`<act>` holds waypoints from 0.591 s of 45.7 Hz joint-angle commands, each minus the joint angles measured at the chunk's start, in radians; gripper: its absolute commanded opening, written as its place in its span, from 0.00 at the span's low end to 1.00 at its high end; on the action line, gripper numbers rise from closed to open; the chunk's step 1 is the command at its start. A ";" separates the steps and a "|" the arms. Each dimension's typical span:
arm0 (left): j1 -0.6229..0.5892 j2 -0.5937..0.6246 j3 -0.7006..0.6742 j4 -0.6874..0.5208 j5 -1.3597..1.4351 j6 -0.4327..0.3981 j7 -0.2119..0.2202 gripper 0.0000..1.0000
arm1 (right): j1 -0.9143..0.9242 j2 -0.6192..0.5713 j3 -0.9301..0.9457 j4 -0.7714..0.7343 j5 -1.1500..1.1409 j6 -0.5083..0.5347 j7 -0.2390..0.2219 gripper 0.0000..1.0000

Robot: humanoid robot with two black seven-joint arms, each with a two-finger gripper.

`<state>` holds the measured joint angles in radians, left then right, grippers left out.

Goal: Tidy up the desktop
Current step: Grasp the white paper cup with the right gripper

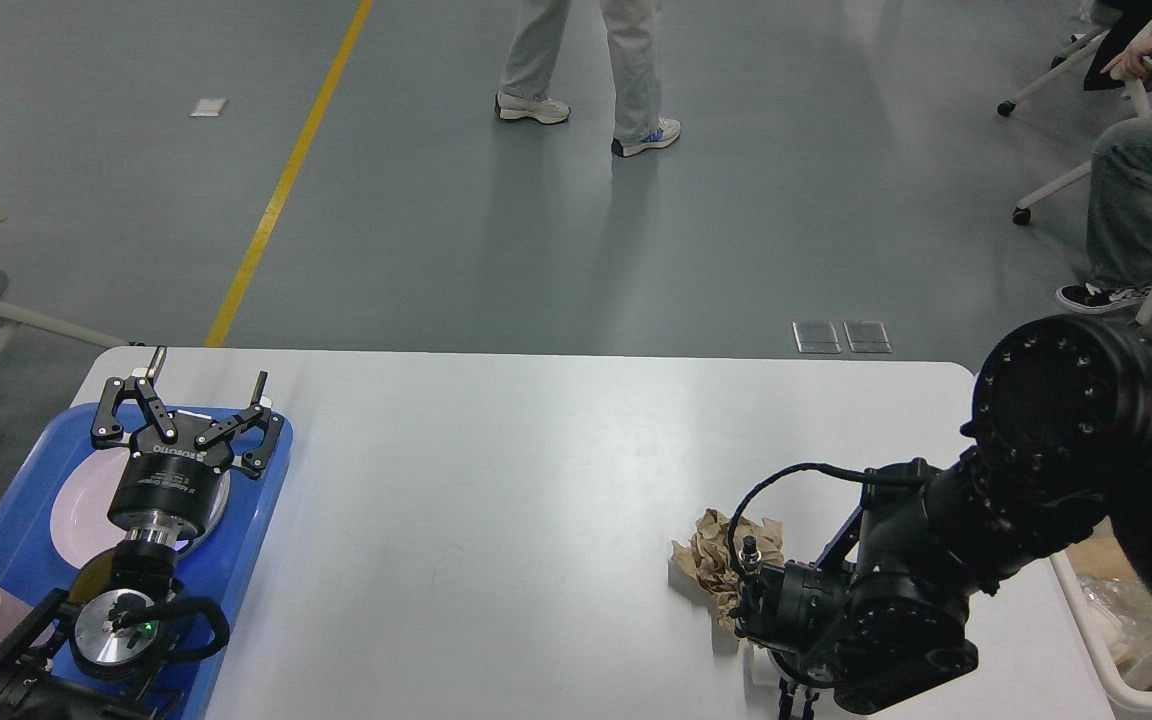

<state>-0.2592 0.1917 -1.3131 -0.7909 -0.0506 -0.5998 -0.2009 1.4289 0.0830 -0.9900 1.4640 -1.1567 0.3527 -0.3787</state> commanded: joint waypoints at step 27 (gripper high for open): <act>0.000 0.000 0.000 0.001 0.000 0.000 0.000 0.96 | -0.056 0.011 -0.010 -0.053 0.003 0.000 0.001 0.59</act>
<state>-0.2592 0.1918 -1.3131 -0.7909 -0.0506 -0.5997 -0.2009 1.3747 0.0942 -0.9993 1.4113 -1.1548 0.3514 -0.3781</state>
